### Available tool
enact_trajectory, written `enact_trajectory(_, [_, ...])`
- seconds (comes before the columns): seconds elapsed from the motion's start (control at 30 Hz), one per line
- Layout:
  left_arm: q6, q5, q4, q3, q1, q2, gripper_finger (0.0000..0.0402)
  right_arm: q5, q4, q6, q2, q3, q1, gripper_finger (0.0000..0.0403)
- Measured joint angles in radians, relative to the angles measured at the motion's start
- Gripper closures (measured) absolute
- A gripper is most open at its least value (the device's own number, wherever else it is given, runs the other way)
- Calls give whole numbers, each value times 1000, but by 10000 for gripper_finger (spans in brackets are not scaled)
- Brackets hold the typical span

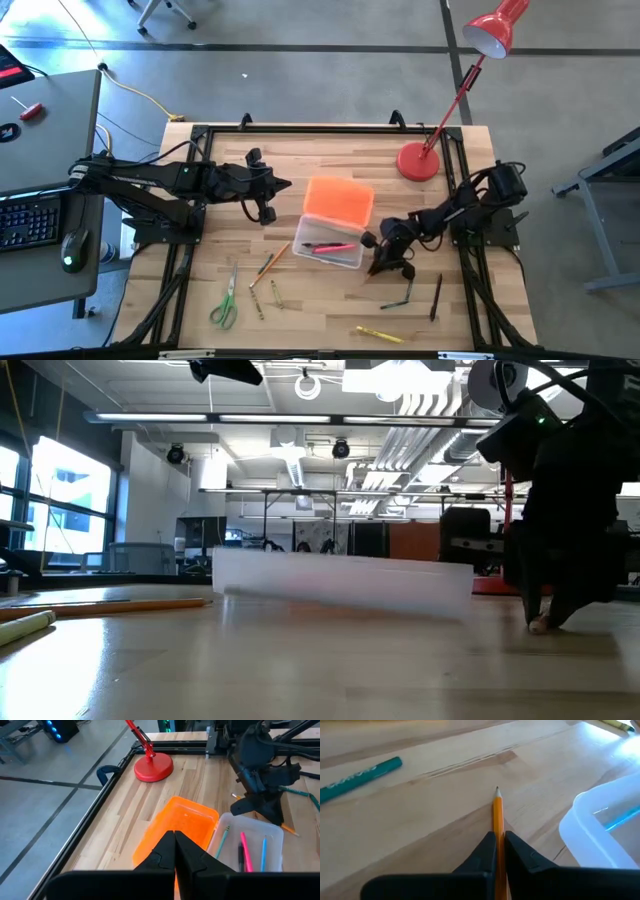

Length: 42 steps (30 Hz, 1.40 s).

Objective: Pick & place school supplies into a supply box
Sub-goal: Put the right orange pencil into the supply box

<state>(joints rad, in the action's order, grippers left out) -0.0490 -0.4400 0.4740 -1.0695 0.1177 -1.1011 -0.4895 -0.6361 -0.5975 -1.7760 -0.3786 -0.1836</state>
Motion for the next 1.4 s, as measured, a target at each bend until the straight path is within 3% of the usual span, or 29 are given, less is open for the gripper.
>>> enact_trajectory(0.13, [0, 0, -1, 0, 0, 0, 370, 43, -12, 114, 80, 0, -46, 399])
enact_trajectory(0.53, [0, 13, -1, 0, 0, 0, 369, 297, 71, 207, 298, -29, -176, 401])
enact_trajectory(0.6, [-1, 21, -2, 0, 0, 0, 372, 385, 138, 154, 325, -73, -180, 401])
enact_trajectory(0.67, [0, 24, -1, 0, 0, 0, 373, 554, 210, 102, 331, -148, -171, 401])
enact_trajectory(0.73, [0, 24, -2, 0, 0, 0, 373, 751, 281, 119, 317, -233, -153, 401])
enact_trajectory(0.8, [-1, 23, -2, 0, 0, 0, 370, 862, 324, 199, 283, -324, -117, 401])
enact_trajectory(0.87, [-1, 23, -3, 0, 0, 0, 364, 868, 356, 332, 245, -400, -72, 401])
enact_trajectory(1.03, [-11, 38, -4, 0, 0, -3, 359, 755, 370, 608, 92, -530, 1, 401])
enact_trajectory(1.13, [-12, 45, 1, 0, 0, -5, 364, 724, 372, 647, -14, -580, 3, 401])
enact_trajectory(1.23, [-26, 89, 3, 0, 0, -15, 370, 775, 371, 646, -89, -616, -5, 400])
enact_trajectory(1.4, [-117, 116, 79, -2, 0, -14, 368, 818, 414, 651, -120, -634, -7, 400])
